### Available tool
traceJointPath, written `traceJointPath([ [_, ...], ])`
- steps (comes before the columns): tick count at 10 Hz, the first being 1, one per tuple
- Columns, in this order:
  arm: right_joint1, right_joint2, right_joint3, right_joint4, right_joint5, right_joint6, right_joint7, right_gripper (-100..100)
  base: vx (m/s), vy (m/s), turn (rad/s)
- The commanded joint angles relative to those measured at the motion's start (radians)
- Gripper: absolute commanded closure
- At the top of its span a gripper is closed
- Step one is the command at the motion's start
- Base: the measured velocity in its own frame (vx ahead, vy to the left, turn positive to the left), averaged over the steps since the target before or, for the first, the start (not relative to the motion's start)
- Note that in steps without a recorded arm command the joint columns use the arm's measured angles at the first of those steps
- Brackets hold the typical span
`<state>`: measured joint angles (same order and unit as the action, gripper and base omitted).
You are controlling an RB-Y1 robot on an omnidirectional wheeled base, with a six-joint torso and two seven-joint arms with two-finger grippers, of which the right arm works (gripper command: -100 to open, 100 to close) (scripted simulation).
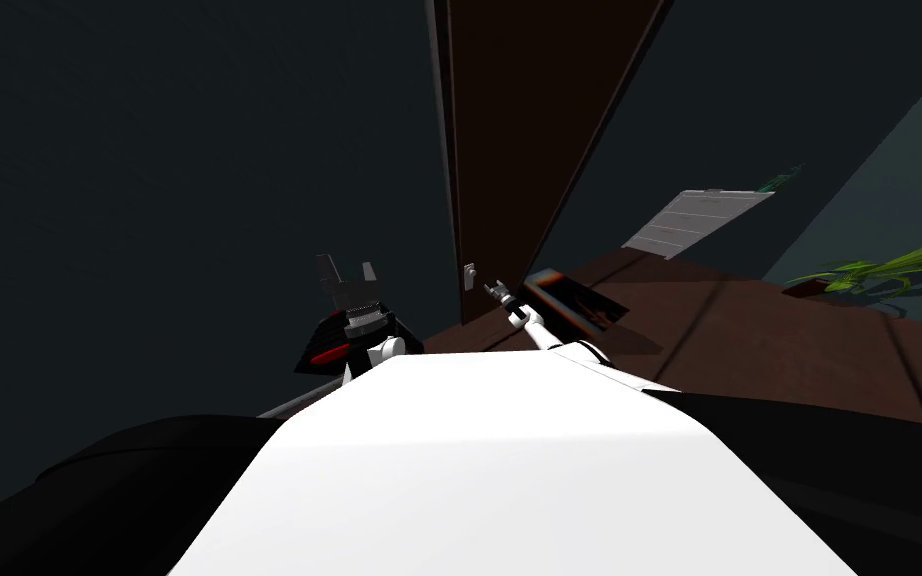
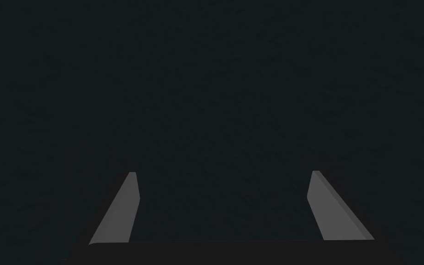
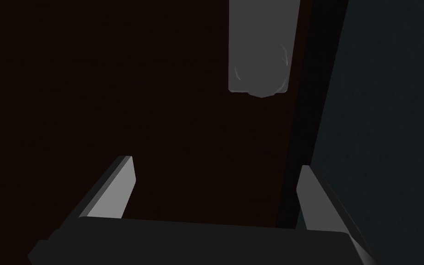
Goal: Pull the door open
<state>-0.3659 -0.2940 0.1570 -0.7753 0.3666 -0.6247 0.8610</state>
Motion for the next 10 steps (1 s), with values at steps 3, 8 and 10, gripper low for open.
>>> traceJointPath([
  [3, -0.022, -0.006, 0.002, 0.037, 0.006, -0.002, 0.019, -100, 0.054, 0.152, 0.027],
  [8, -0.028, 0.020, -0.001, 0.038, 0.007, 0.012, 0.045, -100, -0.015, -0.200, -0.041],
  [10, -0.034, 0.058, -0.007, 0.037, 0.010, 0.034, 0.080, -100, -0.018, -0.203, -0.032],
])
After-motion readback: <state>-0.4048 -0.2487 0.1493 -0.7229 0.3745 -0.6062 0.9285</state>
